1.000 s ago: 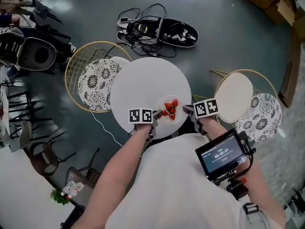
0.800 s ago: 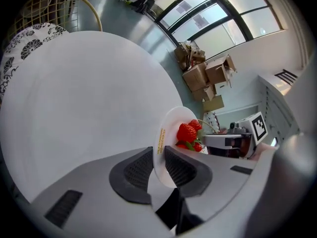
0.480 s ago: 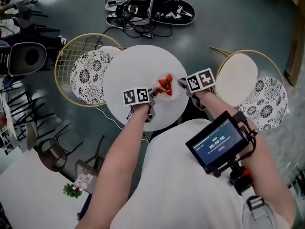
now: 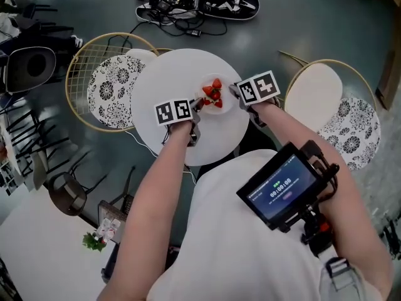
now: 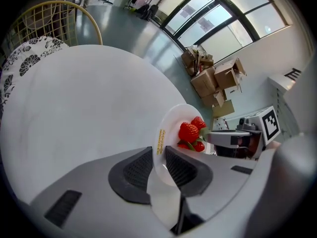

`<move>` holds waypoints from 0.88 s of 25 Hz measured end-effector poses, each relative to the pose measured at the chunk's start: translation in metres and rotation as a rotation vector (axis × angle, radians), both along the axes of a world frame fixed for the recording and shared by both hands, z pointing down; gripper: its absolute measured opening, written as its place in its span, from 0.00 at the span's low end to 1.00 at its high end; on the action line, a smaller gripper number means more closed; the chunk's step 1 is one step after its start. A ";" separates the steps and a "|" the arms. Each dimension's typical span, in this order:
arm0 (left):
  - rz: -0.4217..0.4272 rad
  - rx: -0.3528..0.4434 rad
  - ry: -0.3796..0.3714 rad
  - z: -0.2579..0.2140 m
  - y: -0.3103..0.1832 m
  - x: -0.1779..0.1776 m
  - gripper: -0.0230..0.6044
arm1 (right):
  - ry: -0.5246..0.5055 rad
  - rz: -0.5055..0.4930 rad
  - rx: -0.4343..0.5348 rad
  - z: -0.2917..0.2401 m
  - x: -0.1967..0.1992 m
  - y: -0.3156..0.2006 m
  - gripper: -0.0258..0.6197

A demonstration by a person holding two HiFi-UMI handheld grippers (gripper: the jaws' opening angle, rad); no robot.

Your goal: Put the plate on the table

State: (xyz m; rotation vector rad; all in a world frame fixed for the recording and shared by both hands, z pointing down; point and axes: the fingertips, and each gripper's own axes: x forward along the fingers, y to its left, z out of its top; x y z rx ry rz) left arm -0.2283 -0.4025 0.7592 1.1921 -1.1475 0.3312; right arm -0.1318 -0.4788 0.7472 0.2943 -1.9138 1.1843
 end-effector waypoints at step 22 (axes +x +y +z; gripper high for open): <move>0.263 -0.093 -0.310 0.014 -0.011 -0.014 0.17 | 0.134 -0.305 0.256 0.025 -0.009 -0.003 0.14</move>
